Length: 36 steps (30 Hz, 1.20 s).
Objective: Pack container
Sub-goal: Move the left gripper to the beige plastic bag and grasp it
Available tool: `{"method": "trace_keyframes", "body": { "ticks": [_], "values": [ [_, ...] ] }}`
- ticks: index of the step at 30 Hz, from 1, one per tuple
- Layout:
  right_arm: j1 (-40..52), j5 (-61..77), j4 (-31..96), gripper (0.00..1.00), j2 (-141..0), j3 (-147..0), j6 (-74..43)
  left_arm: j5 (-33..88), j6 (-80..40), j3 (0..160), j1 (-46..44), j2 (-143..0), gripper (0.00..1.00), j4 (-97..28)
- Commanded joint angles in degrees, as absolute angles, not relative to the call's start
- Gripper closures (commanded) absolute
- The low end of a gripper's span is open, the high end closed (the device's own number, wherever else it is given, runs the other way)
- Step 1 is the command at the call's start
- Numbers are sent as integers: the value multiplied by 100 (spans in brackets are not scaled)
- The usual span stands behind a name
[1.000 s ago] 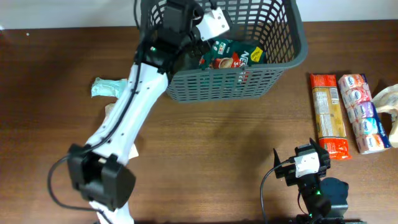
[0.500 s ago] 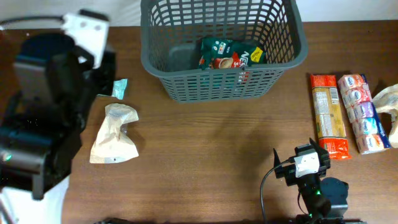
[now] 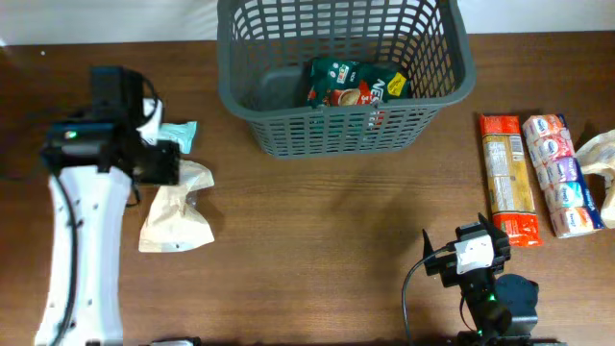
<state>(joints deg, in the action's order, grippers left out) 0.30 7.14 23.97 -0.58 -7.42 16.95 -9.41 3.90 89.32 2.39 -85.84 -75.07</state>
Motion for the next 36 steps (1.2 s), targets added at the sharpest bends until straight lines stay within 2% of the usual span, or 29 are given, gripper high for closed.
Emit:
{"method": "trace_keyframes", "body": {
  "ticks": [1,4,7,12,15,17,18,22,36],
  "values": [
    [-8,707,2405,1,-21,-703,1708,-309,346,7780,283,-9004,21,-6954],
    [-8,705,2405,1,-21,-703,1706,-259,346,7273,283,-9312,25,-6600],
    [-8,705,2405,1,-21,-703,1708,-329,349,6993,283,-9607,25,-6272],
    [-8,707,2405,1,-21,-703,1708,-722,351,6932,283,-10084,17,-6084],
    [-8,705,2405,1,-21,-703,1706,-735,432,6932,283,-10132,16,-5986],
    [-8,705,2405,1,-21,-703,1708,-790,482,6932,285,-10130,13,-5885],
    [-8,705,2405,1,-21,-703,1706,-875,484,6932,285,-10130,8,-5837],
    [-8,705,2405,1,-21,-703,1708,-1100,628,6932,292,-10132,5,-5592],
    [-8,705,2405,1,-21,-703,1708,-1026,698,6932,731,-10206,2,-4991]
  ]
}}
